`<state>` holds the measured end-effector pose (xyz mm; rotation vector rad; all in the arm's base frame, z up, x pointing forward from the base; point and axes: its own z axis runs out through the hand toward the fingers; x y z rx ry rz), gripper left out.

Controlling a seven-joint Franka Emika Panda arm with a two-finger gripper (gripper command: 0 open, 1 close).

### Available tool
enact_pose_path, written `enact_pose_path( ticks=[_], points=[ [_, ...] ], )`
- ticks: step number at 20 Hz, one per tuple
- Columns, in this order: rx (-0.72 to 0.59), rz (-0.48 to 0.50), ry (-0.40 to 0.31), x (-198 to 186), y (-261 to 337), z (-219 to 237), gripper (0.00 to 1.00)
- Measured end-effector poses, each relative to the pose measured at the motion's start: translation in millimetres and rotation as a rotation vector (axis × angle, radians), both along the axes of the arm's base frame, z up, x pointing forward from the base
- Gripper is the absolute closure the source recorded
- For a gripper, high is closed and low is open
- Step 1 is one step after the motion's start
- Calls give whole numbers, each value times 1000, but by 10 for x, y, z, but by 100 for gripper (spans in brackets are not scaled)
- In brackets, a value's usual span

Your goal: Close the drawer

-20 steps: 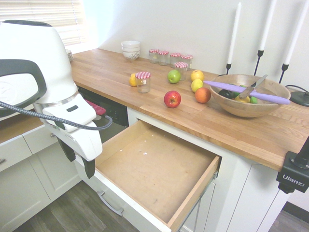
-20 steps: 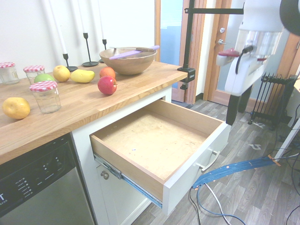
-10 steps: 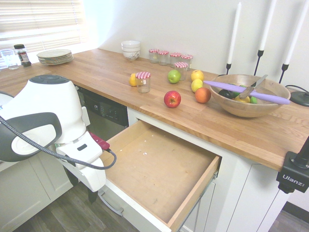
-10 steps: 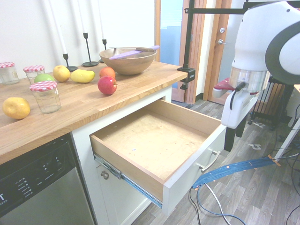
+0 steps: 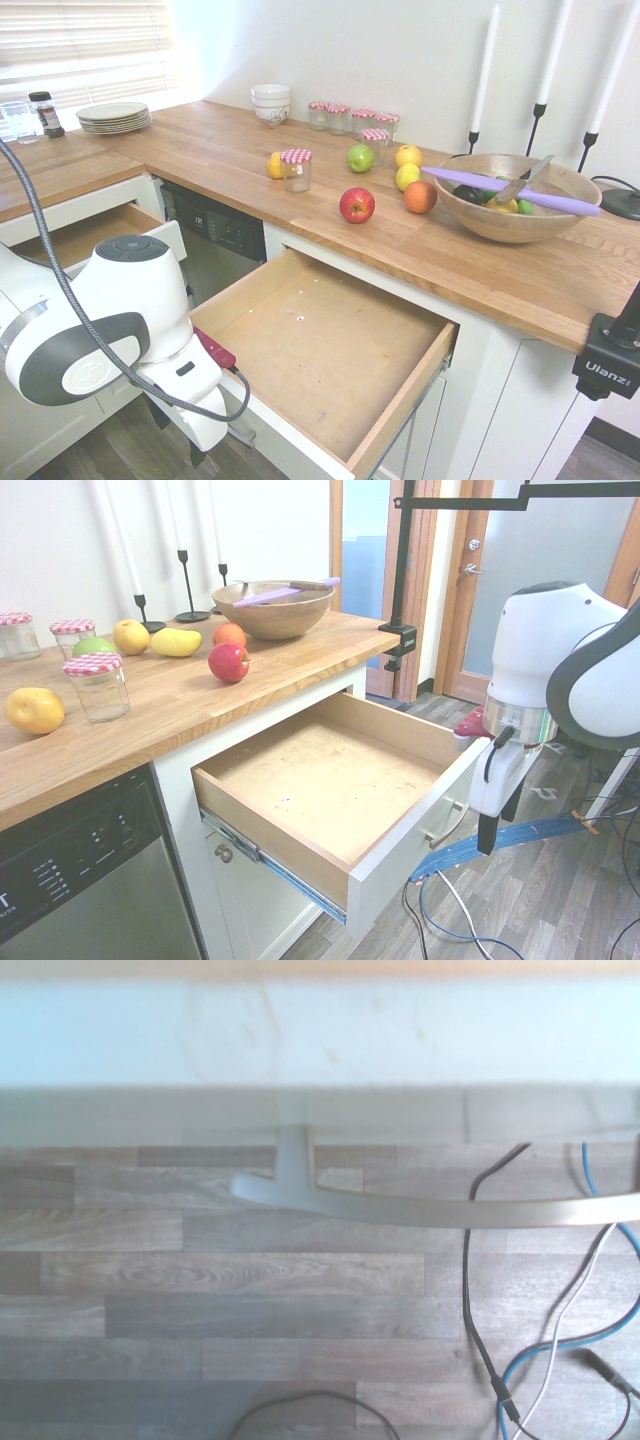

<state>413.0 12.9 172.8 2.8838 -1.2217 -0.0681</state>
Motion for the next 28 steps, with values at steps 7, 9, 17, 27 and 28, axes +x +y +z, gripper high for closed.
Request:
enact_pose_path(
  ticks=[7,9,17,27,28],
  points=[
    [-20,-5,-45,192,-75,-318,100],
    [-22,-1,-51,227,-68,-359,100],
    [-12,5,-54,268,-76,-378,100],
    [-9,4,-54,261,-55,-438,100],
    [-9,2,-60,275,-57,-431,100]
  ],
)
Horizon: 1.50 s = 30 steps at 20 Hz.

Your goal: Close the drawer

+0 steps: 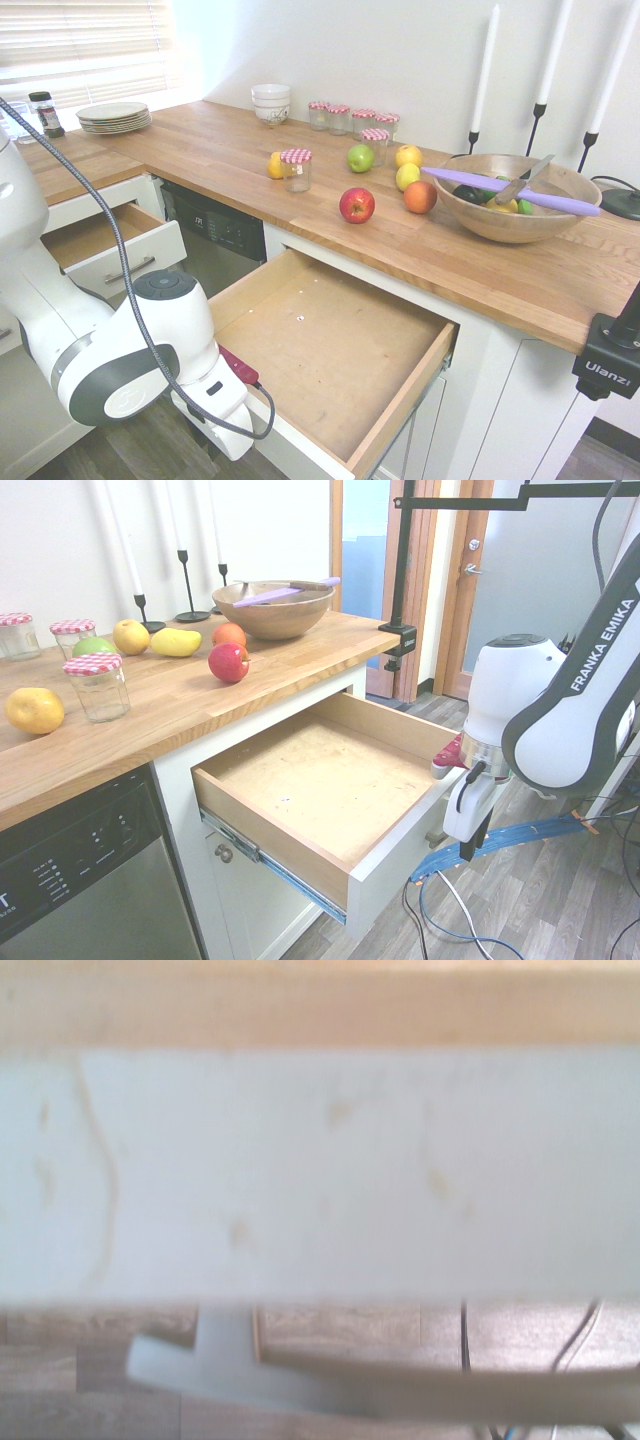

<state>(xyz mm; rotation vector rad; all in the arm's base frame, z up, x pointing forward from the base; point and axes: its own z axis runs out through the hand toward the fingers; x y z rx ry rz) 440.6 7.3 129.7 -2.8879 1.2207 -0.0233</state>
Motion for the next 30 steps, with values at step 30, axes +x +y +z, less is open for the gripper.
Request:
enact_pose_path(
  ticks=[30],
  points=[
    [21,-1,-120,1524,-60,342,100]
  ],
)
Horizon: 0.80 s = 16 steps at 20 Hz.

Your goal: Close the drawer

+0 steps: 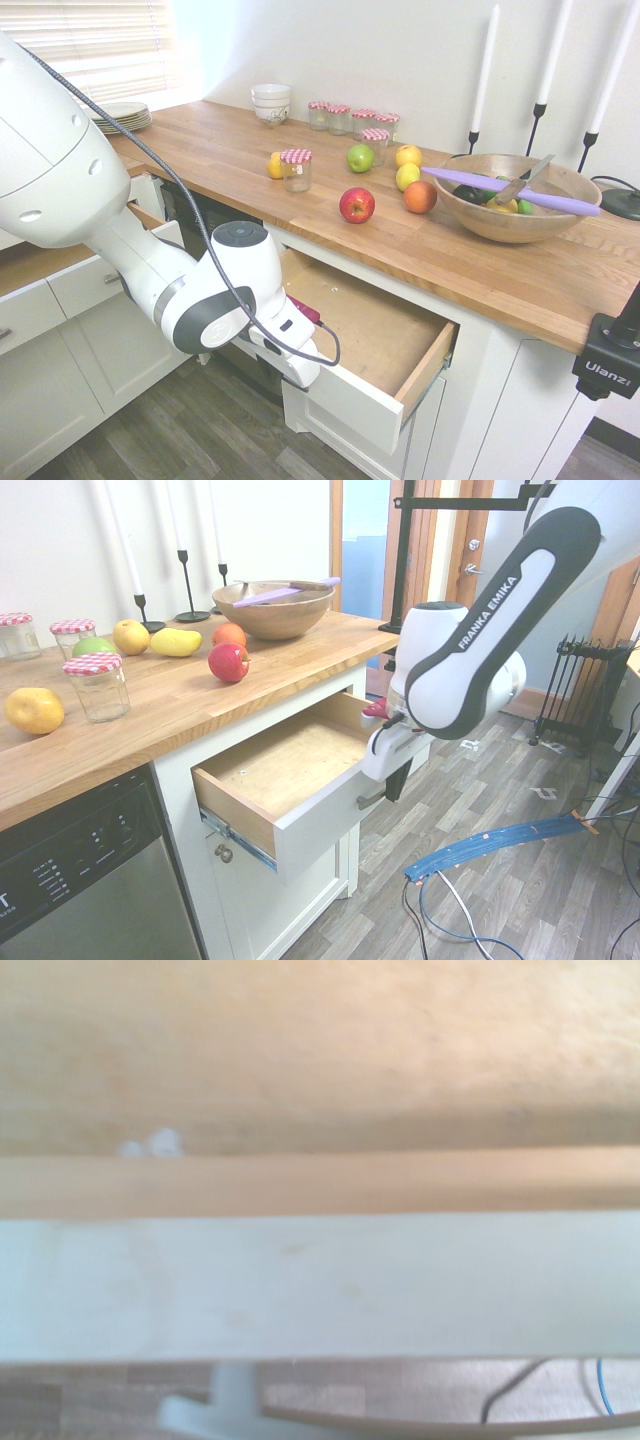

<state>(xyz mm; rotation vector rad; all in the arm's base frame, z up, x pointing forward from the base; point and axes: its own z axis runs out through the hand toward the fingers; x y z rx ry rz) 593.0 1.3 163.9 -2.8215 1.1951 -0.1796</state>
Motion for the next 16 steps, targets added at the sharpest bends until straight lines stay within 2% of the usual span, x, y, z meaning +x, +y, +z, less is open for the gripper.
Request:
enact_pose_path(
  ticks=[10,16],
  points=[
    [0,-16,-31,684,27,80,100],
    [-55,-67,-109,883,54,30,100]
  ],
)
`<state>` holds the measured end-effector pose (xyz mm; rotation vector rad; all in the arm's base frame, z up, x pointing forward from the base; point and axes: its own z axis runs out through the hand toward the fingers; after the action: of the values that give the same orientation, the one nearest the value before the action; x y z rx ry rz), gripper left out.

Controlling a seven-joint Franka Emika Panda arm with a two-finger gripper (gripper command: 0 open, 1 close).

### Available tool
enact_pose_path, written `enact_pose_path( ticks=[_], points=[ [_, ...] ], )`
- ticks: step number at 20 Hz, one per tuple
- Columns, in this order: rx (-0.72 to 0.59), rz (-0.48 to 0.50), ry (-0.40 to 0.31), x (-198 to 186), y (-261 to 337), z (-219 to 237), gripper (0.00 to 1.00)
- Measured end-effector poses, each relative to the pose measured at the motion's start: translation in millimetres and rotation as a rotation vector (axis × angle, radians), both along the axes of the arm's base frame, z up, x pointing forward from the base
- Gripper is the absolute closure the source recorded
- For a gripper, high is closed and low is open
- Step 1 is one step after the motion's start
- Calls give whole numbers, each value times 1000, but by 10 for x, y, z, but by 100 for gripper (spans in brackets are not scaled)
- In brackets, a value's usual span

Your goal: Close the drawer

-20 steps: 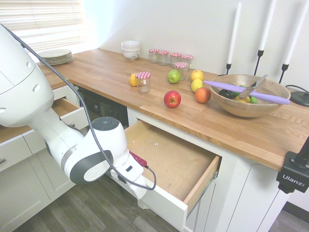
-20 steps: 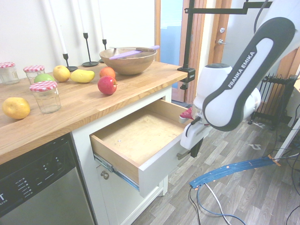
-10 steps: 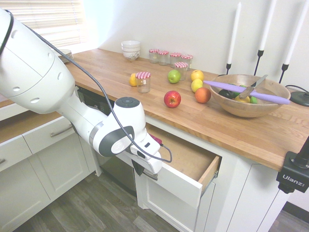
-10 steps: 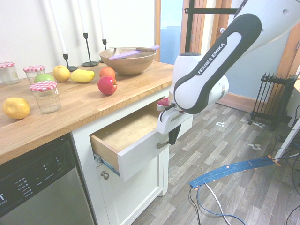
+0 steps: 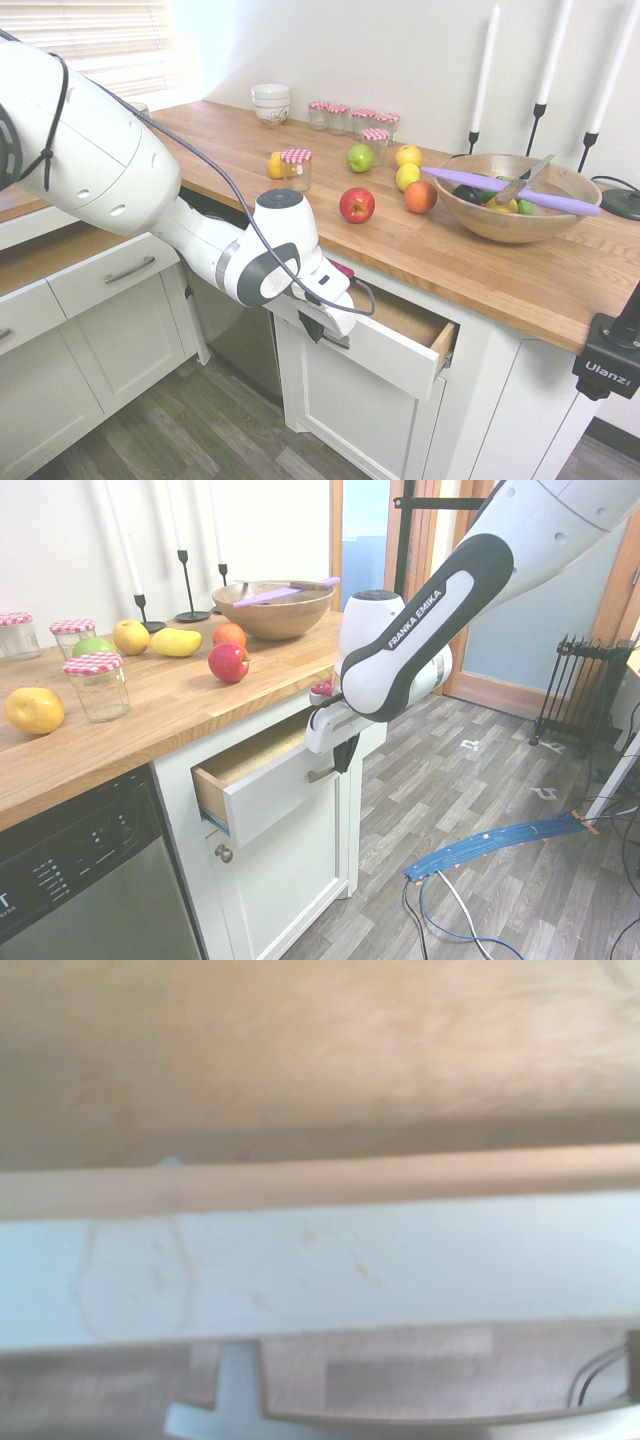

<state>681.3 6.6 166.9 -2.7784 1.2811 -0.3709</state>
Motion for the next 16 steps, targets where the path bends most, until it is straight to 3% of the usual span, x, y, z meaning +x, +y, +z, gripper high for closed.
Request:
enact_pose_path(
  ticks=[9,16],
  points=[
    [4,-2,-52,77,34,98,100],
    [20,-9,-108,92,50,474,100]
  ],
)
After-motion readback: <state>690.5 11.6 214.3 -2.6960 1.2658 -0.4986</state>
